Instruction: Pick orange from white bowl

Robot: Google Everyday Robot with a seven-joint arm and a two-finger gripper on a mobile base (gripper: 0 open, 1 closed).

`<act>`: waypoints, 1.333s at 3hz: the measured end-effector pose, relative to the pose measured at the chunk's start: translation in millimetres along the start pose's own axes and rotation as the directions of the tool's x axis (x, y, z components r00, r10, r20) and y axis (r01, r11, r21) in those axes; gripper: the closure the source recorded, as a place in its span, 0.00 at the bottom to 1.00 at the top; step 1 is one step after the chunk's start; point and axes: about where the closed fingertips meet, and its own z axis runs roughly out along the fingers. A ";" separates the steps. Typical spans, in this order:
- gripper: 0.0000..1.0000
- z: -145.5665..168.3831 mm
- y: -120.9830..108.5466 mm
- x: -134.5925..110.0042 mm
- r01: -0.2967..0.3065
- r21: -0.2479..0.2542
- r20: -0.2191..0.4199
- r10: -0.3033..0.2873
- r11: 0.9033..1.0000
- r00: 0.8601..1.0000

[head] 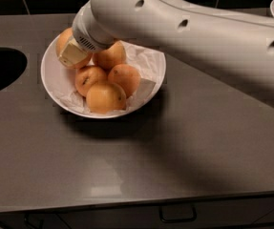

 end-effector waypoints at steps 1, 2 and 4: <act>1.00 -30.8 -9.5 -11.0 0.001 0.034 0.097 -0.005 0.999 0.995; 1.00 -57.8 -16.3 -19.2 0.003 0.070 0.154 -0.014 0.998 0.988; 0.58 -59.2 -16.4 -19.5 0.003 0.069 0.158 -0.014 0.998 0.987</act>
Offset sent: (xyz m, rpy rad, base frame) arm -0.0389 -0.0506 0.0754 0.1650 -0.1853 0.0219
